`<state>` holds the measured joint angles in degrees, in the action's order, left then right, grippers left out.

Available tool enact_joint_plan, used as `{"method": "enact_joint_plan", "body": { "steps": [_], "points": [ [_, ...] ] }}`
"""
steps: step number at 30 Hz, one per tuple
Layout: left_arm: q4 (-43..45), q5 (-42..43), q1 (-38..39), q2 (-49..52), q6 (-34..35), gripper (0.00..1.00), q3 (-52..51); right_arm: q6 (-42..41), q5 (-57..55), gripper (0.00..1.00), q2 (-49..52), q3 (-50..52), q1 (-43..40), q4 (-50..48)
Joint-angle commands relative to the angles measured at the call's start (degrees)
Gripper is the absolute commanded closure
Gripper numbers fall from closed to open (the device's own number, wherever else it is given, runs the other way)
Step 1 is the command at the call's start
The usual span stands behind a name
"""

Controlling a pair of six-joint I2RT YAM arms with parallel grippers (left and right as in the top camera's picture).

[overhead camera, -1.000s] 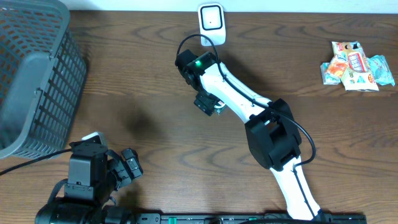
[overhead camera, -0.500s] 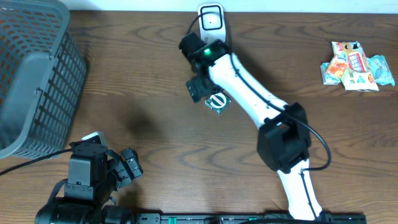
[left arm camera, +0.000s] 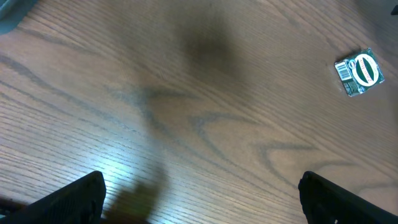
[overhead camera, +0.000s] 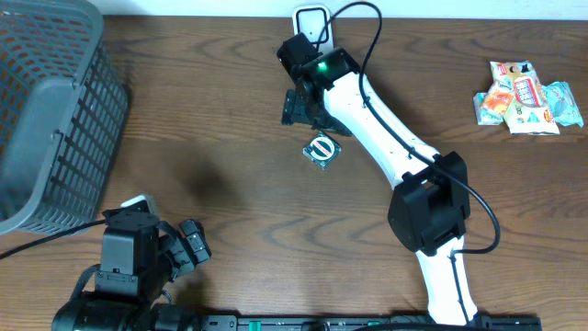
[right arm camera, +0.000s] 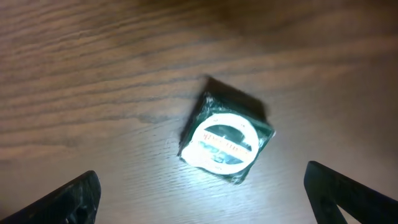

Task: Scan the item barcode

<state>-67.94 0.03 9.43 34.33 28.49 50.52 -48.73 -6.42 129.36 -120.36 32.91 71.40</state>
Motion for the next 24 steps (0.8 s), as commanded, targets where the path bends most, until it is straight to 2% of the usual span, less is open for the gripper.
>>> {"method": "enact_joint_plan", "body": {
  "steps": [1, 3, 10, 19, 24],
  "points": [
    [-0.1, -0.5, -0.1, -0.2, -0.1, 0.03, -0.1, -14.2, 1.7, 0.01, -0.8, 2.4, 0.1, 0.1],
    [-0.1, -0.5, -0.1, -0.2, -0.1, 0.02, -0.1, -16.2, 2.3, 0.01, -0.8, 3.3, 0.4, -0.5],
    [-0.1, -0.5, -0.1, -0.2, -0.1, 0.02, -0.1, -14.8, 0.0, 0.01, -0.8, 3.9, 2.3, -0.7],
    [-0.1, -0.5, -0.1, -0.2, -0.1, 0.02, -0.1, -27.7, 0.1, 0.01, -0.8, 7.1, 2.3, 0.4],
    [-0.1, -0.5, -0.1, -0.2, -0.1, 0.02, -0.1, -28.1, -0.1, 0.01, -0.8, 10.0, 1.2, -1.7]
  ]
}}
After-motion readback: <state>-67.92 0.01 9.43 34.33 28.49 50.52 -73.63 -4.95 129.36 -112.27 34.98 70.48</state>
